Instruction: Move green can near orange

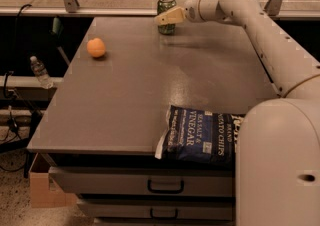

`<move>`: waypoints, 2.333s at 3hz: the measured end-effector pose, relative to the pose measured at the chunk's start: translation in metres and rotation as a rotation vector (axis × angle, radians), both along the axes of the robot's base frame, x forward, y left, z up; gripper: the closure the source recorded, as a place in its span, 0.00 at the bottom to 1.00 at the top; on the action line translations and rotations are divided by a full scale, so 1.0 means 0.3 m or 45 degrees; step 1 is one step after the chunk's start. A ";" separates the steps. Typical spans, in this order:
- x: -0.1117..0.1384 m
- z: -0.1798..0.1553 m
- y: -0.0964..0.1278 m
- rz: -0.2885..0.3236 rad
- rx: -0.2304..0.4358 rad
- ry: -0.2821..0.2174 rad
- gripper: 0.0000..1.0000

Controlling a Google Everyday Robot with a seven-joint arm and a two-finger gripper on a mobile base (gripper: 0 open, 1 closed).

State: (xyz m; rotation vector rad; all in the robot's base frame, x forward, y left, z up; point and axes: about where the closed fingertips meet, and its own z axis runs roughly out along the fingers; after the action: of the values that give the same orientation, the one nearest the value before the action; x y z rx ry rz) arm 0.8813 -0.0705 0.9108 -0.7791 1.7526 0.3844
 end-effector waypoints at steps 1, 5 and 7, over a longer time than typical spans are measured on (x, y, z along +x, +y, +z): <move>0.060 -0.022 0.036 -0.069 -0.025 0.016 0.00; -0.088 0.098 0.146 0.198 0.130 0.062 0.87; -0.360 0.229 0.405 0.716 0.082 -0.156 1.00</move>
Offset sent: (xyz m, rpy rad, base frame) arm 0.0472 0.0214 -0.0161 -0.0018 0.0741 -0.0865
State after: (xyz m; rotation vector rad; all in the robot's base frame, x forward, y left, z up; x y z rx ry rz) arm 0.7734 0.0509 0.9795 -1.2209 1.3791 0.7467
